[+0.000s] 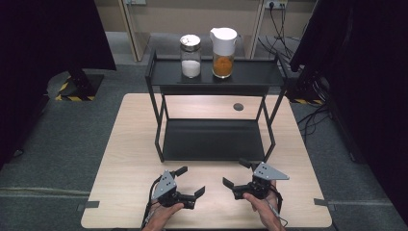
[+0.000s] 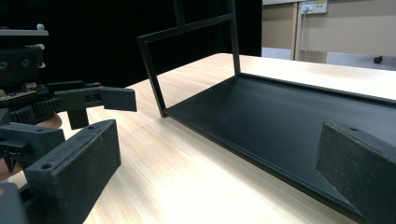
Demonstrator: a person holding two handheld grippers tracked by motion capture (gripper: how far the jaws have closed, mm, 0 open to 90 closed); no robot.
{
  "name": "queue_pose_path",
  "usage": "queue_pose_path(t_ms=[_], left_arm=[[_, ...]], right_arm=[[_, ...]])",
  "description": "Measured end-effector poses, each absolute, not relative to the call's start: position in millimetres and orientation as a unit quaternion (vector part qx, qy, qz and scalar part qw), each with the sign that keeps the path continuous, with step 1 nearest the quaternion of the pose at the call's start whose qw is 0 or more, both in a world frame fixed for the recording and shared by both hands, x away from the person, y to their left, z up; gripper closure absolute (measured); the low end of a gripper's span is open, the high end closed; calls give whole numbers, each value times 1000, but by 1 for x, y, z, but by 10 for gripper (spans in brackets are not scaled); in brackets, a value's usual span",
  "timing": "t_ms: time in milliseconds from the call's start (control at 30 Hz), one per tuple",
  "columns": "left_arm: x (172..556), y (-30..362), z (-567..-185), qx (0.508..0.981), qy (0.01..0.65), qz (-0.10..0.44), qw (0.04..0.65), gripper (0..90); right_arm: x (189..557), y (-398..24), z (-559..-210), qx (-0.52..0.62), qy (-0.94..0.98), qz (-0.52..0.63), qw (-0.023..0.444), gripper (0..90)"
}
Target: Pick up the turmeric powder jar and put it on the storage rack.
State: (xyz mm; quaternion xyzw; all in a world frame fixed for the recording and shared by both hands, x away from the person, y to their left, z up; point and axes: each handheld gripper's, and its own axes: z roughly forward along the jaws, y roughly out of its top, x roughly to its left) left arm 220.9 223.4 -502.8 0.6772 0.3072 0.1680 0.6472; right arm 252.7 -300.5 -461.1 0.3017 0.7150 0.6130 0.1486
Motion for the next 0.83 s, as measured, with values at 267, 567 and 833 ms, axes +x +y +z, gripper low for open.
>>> queue_pose_path(t_ms=[267,567,833], left_arm=[[221,223,-503,677,307,168,647,13],[220,223,-503,677,307,168,647,13],[220,223,-502,676,308,169,648,14]], right_arm=[[252,-302,-461,304,712,615,149,5],[252,-303,-461,306,711,616,146,5],[252,-303,-461,306,710,617,146,5]])
